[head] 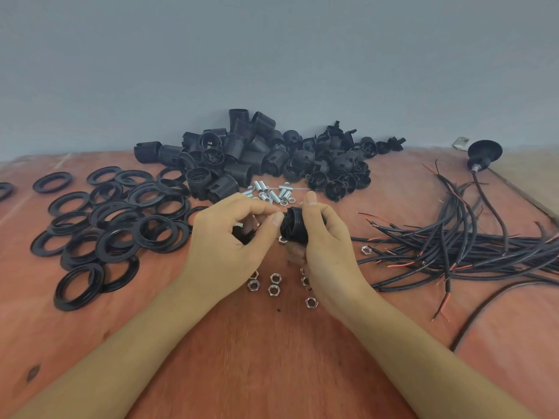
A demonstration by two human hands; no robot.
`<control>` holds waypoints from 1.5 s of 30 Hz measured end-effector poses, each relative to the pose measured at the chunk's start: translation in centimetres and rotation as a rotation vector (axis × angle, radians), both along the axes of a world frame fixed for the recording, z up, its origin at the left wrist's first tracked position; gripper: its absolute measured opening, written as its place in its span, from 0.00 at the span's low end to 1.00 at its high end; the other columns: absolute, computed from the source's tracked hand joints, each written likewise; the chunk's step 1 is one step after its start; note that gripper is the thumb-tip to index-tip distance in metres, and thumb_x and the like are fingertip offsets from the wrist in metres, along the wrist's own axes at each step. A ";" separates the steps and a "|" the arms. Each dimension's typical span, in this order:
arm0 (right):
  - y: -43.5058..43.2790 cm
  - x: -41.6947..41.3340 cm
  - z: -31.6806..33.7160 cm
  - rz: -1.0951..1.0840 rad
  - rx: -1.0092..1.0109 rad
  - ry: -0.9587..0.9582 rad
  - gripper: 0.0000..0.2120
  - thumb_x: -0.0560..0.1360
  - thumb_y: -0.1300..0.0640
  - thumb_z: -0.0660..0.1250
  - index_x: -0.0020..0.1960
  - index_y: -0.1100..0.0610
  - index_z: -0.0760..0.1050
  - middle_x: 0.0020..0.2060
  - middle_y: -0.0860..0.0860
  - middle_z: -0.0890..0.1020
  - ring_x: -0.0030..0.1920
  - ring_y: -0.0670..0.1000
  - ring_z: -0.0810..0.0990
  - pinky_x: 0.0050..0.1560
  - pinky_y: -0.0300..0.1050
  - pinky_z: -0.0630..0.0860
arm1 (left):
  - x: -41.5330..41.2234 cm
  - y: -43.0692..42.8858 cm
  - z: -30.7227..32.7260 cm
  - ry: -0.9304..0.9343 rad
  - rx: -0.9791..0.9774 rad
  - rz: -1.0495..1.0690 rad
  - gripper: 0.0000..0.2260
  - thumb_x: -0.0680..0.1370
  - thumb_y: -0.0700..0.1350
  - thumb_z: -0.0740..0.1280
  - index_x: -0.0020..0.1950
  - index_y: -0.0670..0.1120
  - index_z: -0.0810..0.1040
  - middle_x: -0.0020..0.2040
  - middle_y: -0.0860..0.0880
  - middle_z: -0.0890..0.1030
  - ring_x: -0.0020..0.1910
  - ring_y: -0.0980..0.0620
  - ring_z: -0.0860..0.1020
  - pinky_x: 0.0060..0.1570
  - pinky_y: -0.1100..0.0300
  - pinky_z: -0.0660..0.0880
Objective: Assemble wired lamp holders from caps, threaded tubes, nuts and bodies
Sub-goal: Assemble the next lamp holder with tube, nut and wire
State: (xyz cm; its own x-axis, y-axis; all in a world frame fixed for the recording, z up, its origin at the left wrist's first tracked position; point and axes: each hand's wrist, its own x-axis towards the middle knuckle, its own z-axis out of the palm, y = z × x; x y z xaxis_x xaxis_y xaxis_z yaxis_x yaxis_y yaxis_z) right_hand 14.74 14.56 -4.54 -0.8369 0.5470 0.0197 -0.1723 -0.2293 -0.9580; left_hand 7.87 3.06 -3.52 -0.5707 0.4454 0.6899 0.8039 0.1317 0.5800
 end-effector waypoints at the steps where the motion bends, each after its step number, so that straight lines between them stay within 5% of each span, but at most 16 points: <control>1: 0.0 0.0 0.0 -0.007 0.013 -0.003 0.16 0.82 0.45 0.58 0.43 0.56 0.70 0.26 0.46 0.69 0.24 0.42 0.65 0.25 0.34 0.64 | 0.0 0.0 0.0 -0.002 -0.014 -0.006 0.02 0.74 0.41 0.70 0.44 0.45 0.83 0.37 0.51 0.81 0.36 0.51 0.77 0.40 0.57 0.74; 6: 0.1 0.1 -0.1 -0.037 0.145 -0.031 0.16 0.82 0.46 0.59 0.51 0.59 0.74 0.39 0.52 0.77 0.39 0.48 0.76 0.37 0.42 0.76 | 0.0 0.1 -0.2 0.036 -0.046 -0.023 0.03 0.75 0.39 0.69 0.43 0.42 0.82 0.37 0.48 0.80 0.36 0.46 0.77 0.40 0.54 0.73; 14: -0.3 0.6 -0.1 -0.044 0.253 0.025 0.14 0.81 0.46 0.58 0.50 0.57 0.73 0.35 0.46 0.75 0.36 0.43 0.73 0.38 0.41 0.74 | 0.4 0.0 -0.2 0.086 -0.046 -0.044 0.04 0.76 0.37 0.68 0.42 0.40 0.80 0.38 0.53 0.78 0.36 0.54 0.76 0.38 0.59 0.74; 20: -0.6 0.8 -0.4 -0.073 0.347 0.098 0.13 0.79 0.43 0.58 0.47 0.53 0.72 0.33 0.41 0.74 0.35 0.43 0.72 0.40 0.43 0.72 | 0.5 0.1 0.1 0.125 -0.021 -0.055 0.04 0.76 0.36 0.68 0.41 0.40 0.80 0.37 0.51 0.78 0.34 0.50 0.76 0.36 0.55 0.73; 25: 0.6 0.6 0.6 -0.083 0.312 0.223 0.06 0.80 0.54 0.61 0.50 0.52 0.76 0.38 0.42 0.80 0.38 0.42 0.78 0.39 0.39 0.76 | 0.4 -0.1 0.9 0.051 0.040 -0.059 0.06 0.75 0.45 0.72 0.49 0.44 0.81 0.42 0.50 0.81 0.41 0.53 0.79 0.46 0.60 0.75; 30: 1.4 0.7 1.1 -0.156 0.249 0.205 0.15 0.78 0.52 0.62 0.63 0.48 0.76 0.53 0.50 0.81 0.58 0.56 0.79 0.63 0.62 0.74 | 0.3 -0.3 0.6 -0.212 -0.037 -0.176 0.24 0.65 0.56 0.77 0.58 0.56 0.76 0.50 0.59 0.81 0.50 0.59 0.80 0.50 0.70 0.74; 35: 2.2 0.7 1.4 -0.248 0.238 0.238 0.13 0.82 0.59 0.62 0.65 0.52 0.73 0.47 0.48 0.79 0.47 0.52 0.77 0.56 0.61 0.75 | -0.8 -0.2 0.1 -0.496 0.023 -0.323 0.26 0.65 0.47 0.79 0.62 0.49 0.79 0.54 0.53 0.84 0.53 0.56 0.83 0.56 0.65 0.77; 40: 2.2 1.1 1.7 -0.233 0.400 0.307 0.14 0.81 0.58 0.62 0.65 0.47 0.73 0.39 0.44 0.76 0.39 0.54 0.74 0.44 0.52 0.76 | -0.5 0.0 0.0 -0.487 -0.090 -0.253 0.31 0.68 0.59 0.76 0.69 0.54 0.73 0.47 0.56 0.85 0.46 0.60 0.82 0.49 0.61 0.80; 45: 2.3 1.2 1.8 -0.198 0.481 0.354 0.18 0.80 0.59 0.61 0.69 0.52 0.71 0.56 0.58 0.79 0.48 0.47 0.77 0.48 0.45 0.78 | -0.2 -0.1 0.4 -0.436 -0.253 -0.302 0.32 0.73 0.57 0.68 0.75 0.51 0.66 0.42 0.66 0.81 0.37 0.67 0.77 0.44 0.71 0.72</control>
